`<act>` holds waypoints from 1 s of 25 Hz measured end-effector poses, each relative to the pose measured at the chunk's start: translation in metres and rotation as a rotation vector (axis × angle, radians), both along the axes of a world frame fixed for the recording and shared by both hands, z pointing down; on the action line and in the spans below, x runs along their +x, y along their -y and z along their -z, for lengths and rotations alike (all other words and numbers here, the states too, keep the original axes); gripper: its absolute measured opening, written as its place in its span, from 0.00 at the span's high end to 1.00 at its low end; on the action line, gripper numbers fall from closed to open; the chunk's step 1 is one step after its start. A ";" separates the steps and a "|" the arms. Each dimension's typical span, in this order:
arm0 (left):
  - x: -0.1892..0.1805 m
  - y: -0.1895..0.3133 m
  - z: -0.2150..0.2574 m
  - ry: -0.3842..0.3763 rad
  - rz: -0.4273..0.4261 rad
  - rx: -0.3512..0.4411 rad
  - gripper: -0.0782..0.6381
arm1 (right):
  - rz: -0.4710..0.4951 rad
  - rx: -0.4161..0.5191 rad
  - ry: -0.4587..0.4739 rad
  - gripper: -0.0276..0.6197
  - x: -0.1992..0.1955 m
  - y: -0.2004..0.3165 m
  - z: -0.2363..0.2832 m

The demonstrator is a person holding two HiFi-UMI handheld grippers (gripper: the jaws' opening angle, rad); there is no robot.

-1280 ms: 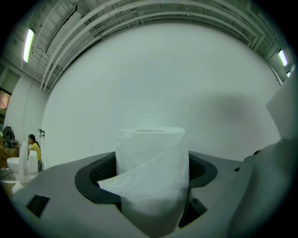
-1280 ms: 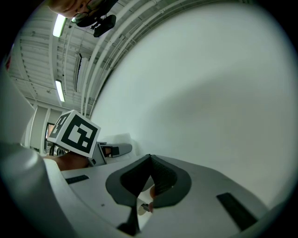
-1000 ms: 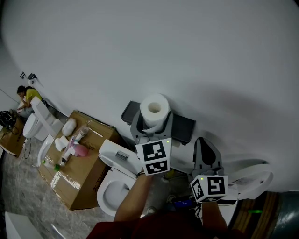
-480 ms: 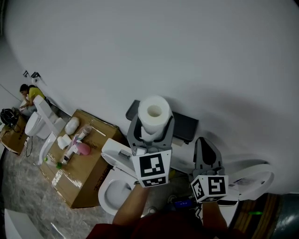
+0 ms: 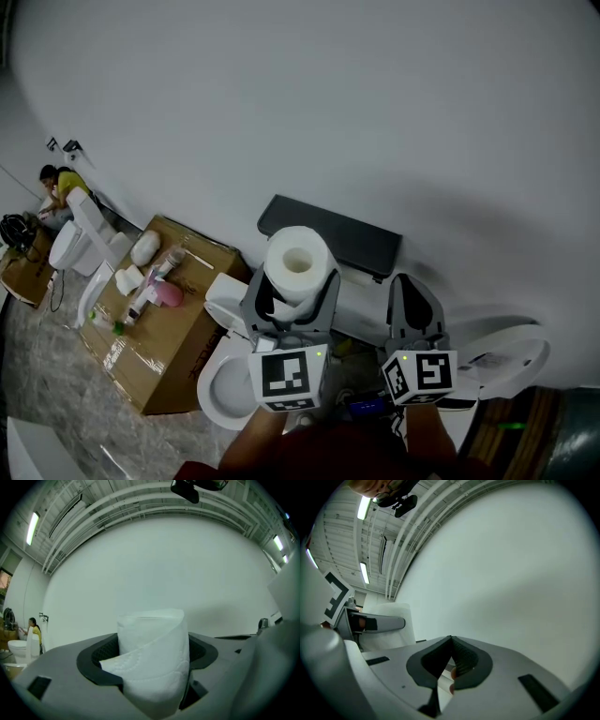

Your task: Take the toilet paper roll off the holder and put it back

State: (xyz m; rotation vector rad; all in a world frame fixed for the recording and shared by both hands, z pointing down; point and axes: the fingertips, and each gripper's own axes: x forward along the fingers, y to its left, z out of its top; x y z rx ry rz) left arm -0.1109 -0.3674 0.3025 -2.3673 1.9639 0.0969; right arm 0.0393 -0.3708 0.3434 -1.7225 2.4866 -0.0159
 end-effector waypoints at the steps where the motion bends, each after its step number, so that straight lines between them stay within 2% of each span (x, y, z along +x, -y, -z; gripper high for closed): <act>1: -0.002 -0.005 -0.004 -0.002 0.002 -0.009 0.28 | 0.003 0.001 -0.005 0.93 -0.001 -0.001 -0.001; 6: -0.009 -0.021 -0.026 -0.016 0.007 -0.052 0.28 | -0.005 -0.010 -0.002 0.93 -0.004 -0.005 -0.004; 11: -0.015 -0.032 -0.055 0.030 0.013 -0.082 0.28 | -0.008 -0.020 -0.009 0.93 -0.007 -0.010 -0.009; 15: -0.014 -0.038 -0.071 0.019 0.014 -0.074 0.28 | 0.000 -0.025 -0.021 0.93 -0.011 -0.012 -0.012; 19: -0.018 -0.044 -0.091 0.029 0.013 -0.116 0.28 | -0.002 -0.035 -0.019 0.93 -0.015 -0.015 -0.016; 25: -0.018 -0.046 -0.085 0.011 0.013 -0.086 0.28 | -0.012 -0.035 -0.020 0.93 -0.015 -0.017 -0.015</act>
